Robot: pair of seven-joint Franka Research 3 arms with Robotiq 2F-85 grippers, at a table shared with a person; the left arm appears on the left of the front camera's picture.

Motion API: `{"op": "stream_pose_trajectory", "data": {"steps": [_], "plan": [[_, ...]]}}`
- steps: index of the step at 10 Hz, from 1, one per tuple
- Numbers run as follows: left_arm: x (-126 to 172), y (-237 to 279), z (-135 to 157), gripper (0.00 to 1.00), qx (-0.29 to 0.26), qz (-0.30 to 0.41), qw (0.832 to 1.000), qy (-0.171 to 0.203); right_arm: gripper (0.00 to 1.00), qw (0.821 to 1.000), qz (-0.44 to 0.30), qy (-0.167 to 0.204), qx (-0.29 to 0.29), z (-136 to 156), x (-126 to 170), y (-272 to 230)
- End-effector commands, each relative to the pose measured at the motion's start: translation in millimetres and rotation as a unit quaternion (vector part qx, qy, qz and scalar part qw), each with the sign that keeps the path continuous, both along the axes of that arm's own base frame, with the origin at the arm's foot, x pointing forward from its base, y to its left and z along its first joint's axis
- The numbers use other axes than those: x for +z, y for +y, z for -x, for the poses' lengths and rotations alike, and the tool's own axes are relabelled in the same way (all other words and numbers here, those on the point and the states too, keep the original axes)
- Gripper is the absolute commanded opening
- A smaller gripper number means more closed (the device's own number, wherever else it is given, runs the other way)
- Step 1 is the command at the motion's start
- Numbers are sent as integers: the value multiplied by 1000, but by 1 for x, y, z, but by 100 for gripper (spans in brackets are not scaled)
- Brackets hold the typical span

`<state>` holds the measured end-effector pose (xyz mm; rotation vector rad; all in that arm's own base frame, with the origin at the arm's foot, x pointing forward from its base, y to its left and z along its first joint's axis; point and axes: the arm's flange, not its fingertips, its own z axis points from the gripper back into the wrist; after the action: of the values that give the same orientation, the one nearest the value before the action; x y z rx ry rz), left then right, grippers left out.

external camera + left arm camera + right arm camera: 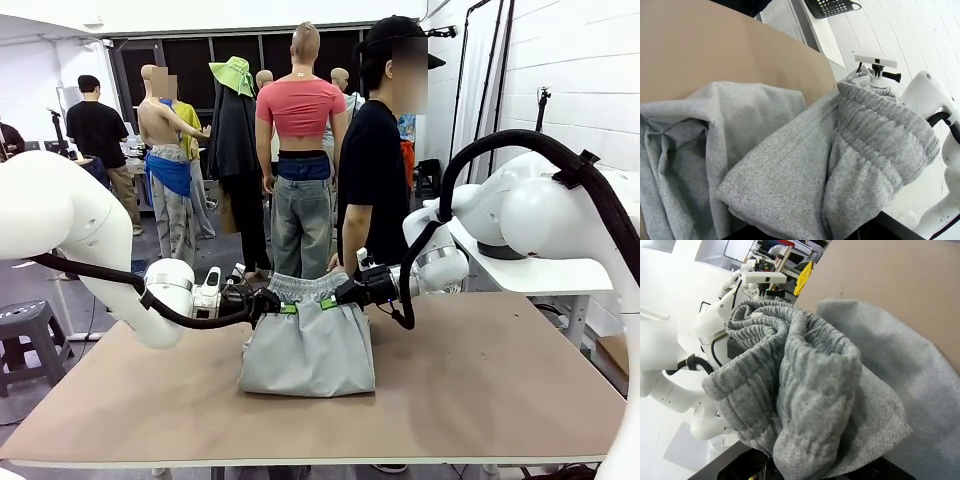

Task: Fold the training pants.
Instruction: Fold the Training pants in half.

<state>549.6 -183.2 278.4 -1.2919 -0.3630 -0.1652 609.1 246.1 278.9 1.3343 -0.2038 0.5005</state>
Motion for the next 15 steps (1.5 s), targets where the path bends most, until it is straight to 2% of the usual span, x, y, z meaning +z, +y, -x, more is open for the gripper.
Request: {"op": "stream_pose_trajectory", "data": {"steps": [1, 4, 11, 15], "plan": [[-11, 16, -12, 0, 24, -12, 999, 23, 0, 999, 4, 13, -29, -22, -5, -24], [-24, 16, -20, 0, 27, -15, 999, 36, 0, 999, 3, 20, -41, -27, -12, -29], [-31, 23, -27, 0, 58, -28, 996, 55, 0, 998, 15, 40, -51, -35, -25, -33], [-40, 20, -41, 0, 61, -36, 995, 71, 0, 996, 29, 63, -62, -39, -35, -32]]}}
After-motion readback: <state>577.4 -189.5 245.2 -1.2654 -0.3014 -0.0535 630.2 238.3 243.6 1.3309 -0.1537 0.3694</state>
